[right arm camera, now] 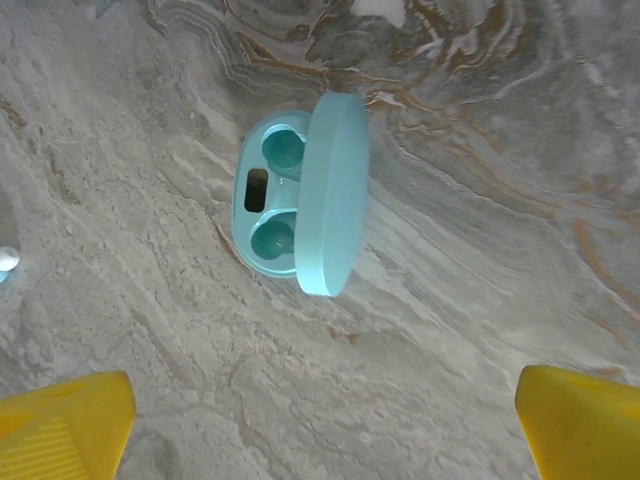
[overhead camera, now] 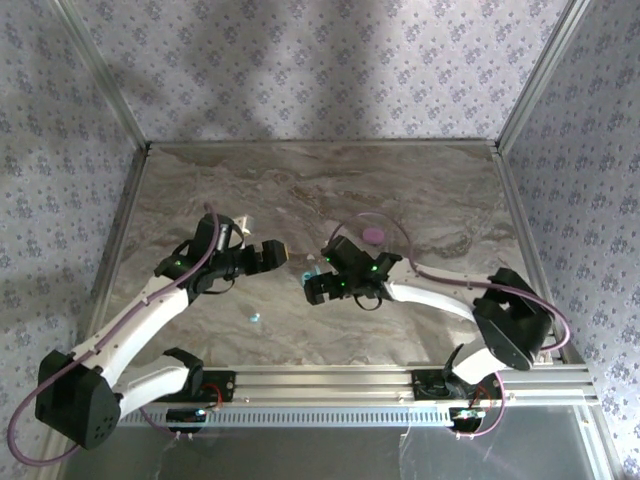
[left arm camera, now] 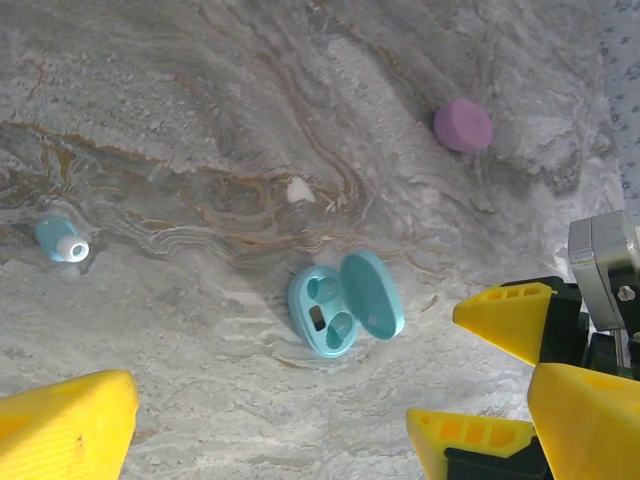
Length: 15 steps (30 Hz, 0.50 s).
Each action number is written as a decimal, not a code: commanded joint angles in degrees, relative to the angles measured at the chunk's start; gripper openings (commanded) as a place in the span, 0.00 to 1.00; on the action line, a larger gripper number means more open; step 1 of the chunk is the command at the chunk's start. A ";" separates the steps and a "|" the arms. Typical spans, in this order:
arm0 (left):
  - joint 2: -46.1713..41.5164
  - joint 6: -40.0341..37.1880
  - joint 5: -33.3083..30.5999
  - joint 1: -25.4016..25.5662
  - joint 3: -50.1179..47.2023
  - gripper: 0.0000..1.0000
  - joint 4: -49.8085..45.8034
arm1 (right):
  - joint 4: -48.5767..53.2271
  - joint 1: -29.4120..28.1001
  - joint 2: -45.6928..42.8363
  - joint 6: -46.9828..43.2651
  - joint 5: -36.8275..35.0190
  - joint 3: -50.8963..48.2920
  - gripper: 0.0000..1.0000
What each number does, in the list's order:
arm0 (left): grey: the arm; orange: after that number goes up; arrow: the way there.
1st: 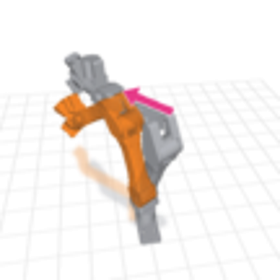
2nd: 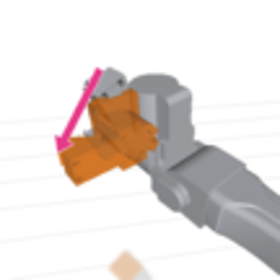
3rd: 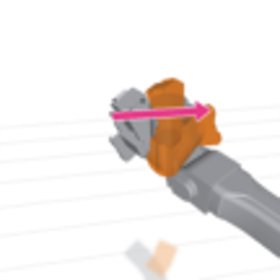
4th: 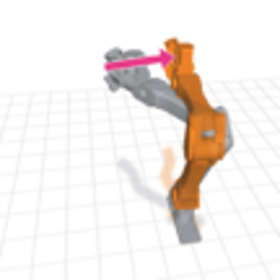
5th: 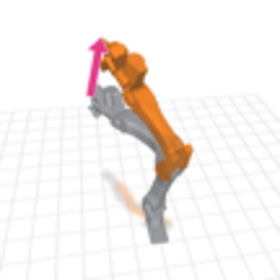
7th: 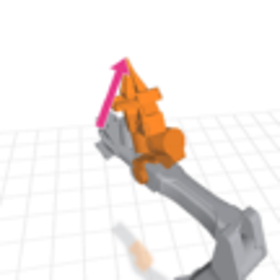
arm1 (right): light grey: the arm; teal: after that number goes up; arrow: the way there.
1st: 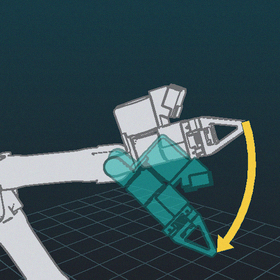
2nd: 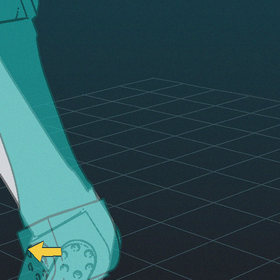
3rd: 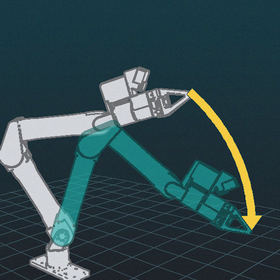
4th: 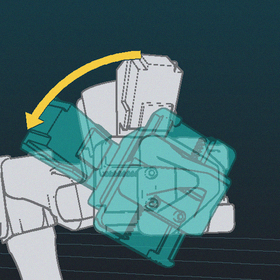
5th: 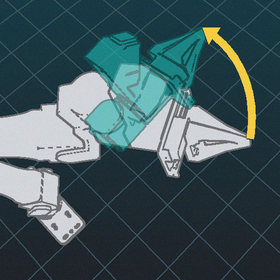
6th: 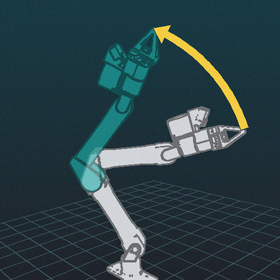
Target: Insert the wireless bluetooth earbuds into the charging case
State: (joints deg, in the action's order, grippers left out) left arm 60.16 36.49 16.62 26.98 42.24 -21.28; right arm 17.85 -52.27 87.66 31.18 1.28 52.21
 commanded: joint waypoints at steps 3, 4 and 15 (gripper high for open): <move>1.57 0.98 -0.27 -1.06 -2.53 1.00 4.29 | -3.40 -0.68 4.77 0.37 -1.11 1.72 1.00; 1.77 1.25 -0.44 -1.21 -2.75 1.00 4.40 | -3.83 -0.72 5.33 0.33 -1.19 1.85 1.00; 1.78 3.24 0.64 -4.55 -6.31 1.00 7.23 | 1.54 1.86 13.78 -2.77 -0.75 9.23 0.96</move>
State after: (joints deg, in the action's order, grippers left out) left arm 62.11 39.07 16.27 22.96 36.05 -16.27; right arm 15.97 -50.59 100.01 30.26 1.23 59.20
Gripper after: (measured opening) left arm 0.997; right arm 0.964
